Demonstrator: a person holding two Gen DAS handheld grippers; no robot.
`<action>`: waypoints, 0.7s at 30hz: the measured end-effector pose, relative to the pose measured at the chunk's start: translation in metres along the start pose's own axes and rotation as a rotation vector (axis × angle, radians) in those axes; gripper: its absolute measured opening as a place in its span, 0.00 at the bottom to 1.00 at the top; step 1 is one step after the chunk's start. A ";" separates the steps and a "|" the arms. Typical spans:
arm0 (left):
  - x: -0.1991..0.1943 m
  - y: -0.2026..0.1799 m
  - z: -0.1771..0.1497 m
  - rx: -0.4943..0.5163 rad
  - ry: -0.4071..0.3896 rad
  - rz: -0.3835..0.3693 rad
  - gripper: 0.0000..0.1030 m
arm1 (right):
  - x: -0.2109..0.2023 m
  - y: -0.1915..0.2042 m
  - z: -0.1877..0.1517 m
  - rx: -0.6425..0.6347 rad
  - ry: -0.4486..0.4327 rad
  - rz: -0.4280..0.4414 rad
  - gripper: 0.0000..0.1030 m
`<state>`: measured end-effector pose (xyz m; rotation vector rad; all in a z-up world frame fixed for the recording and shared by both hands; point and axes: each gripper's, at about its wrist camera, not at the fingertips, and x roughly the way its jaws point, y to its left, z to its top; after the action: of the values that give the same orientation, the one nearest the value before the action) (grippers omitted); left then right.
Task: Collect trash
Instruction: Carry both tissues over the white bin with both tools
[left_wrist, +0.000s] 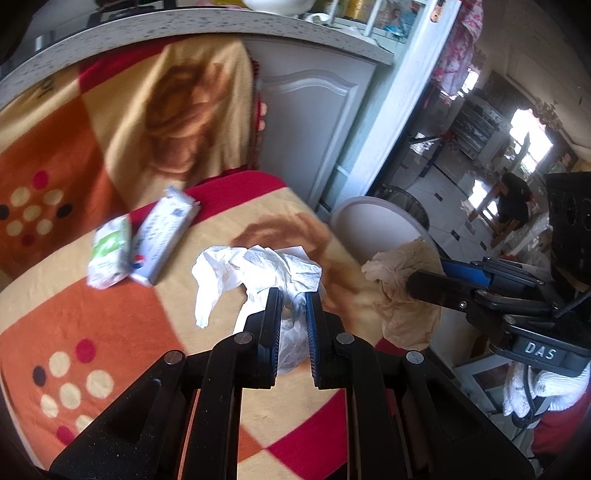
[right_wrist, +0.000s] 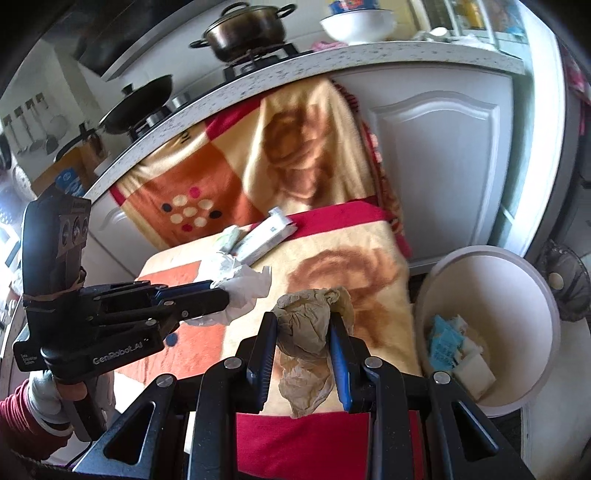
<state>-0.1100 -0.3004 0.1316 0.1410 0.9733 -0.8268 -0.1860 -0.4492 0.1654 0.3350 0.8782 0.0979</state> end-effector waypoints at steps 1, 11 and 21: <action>0.004 -0.004 0.002 0.004 0.004 -0.012 0.10 | -0.001 -0.006 0.000 0.007 -0.001 -0.009 0.26; 0.058 -0.058 0.029 0.061 0.068 -0.112 0.10 | -0.014 -0.092 -0.009 0.127 -0.014 -0.148 0.26; 0.121 -0.104 0.055 0.095 0.133 -0.170 0.10 | 0.003 -0.169 -0.023 0.238 0.015 -0.261 0.26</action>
<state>-0.1077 -0.4650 0.0951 0.1988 1.0814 -1.0306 -0.2109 -0.6023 0.0943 0.4385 0.9435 -0.2473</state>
